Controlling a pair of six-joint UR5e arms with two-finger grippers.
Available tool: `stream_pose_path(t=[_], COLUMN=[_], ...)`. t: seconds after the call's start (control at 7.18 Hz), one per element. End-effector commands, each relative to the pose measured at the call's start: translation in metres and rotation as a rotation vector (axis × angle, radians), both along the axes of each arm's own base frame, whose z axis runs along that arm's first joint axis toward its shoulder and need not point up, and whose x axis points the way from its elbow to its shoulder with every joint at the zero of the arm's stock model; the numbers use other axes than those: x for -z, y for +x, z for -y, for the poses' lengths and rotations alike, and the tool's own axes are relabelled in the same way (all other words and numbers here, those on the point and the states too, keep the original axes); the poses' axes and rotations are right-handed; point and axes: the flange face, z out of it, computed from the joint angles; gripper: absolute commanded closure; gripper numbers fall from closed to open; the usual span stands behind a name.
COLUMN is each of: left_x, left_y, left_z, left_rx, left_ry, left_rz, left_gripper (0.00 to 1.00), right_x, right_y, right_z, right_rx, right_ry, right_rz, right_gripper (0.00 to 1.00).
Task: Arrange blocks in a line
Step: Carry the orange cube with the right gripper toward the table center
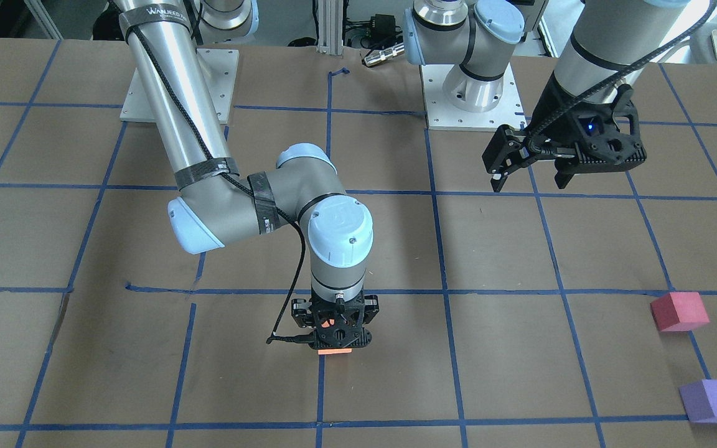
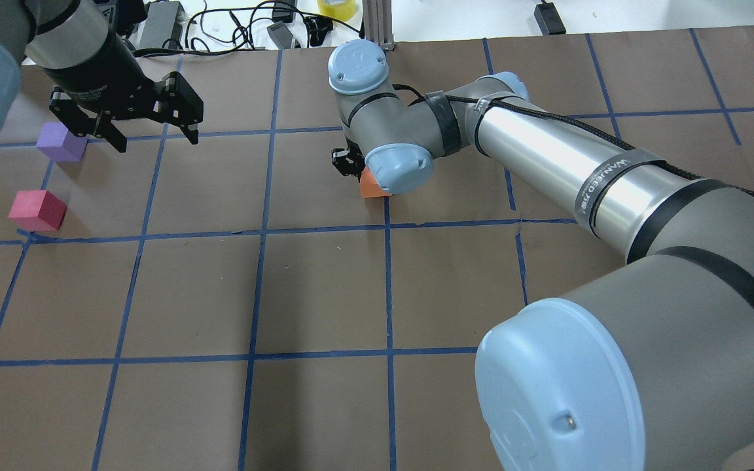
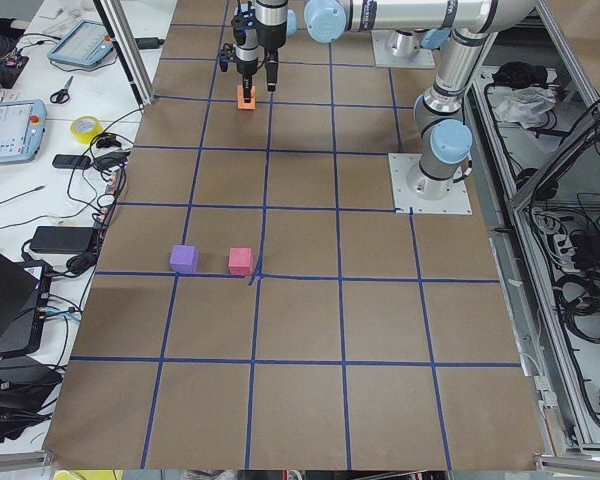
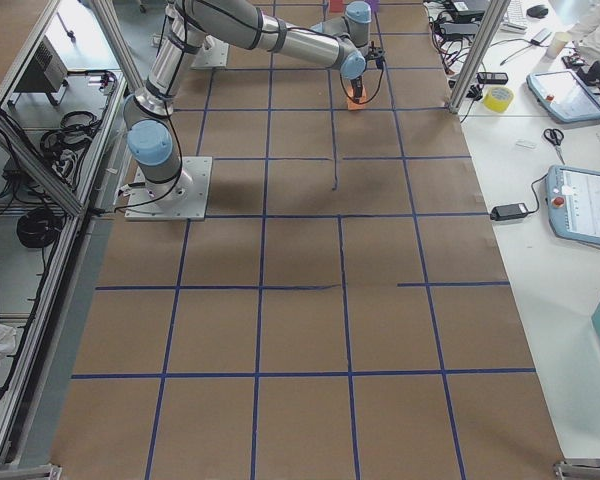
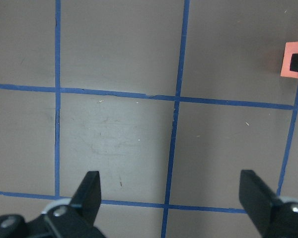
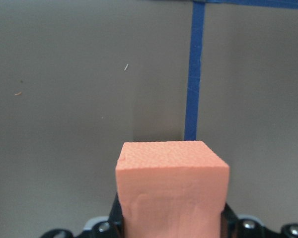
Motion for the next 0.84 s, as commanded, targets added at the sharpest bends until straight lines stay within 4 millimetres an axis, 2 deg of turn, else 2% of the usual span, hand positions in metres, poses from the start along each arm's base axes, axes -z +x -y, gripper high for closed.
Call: stream_pose_path(t=[0.0, 0.28, 0.56, 0.7], left_x=[0.001, 0.004, 0.020, 0.021], left_y=[0.000, 0.001, 0.003, 0.003], left_z=[0.000, 0.000, 0.000, -0.002], left_rx=[-0.003, -0.010, -0.001, 0.000], left_ry=[0.002, 0.008, -0.005, -0.005], left_rz=[-0.002, -0.001, 0.001, 0.005], left_gripper=[0.00, 0.00, 0.00, 0.00], right_x=[0.001, 0.005, 0.004, 0.004], right_y=[0.001, 0.000, 0.000, 0.004], right_z=[-0.002, -0.003, -0.004, -0.006], right_rx=[0.001, 0.004, 0.002, -0.003], right_ry=[0.007, 0.011, 0.014, 0.014], right_rz=[0.003, 0.005, 0.007, 0.010], right_gripper=[0.76, 0.73, 0.72, 0.70])
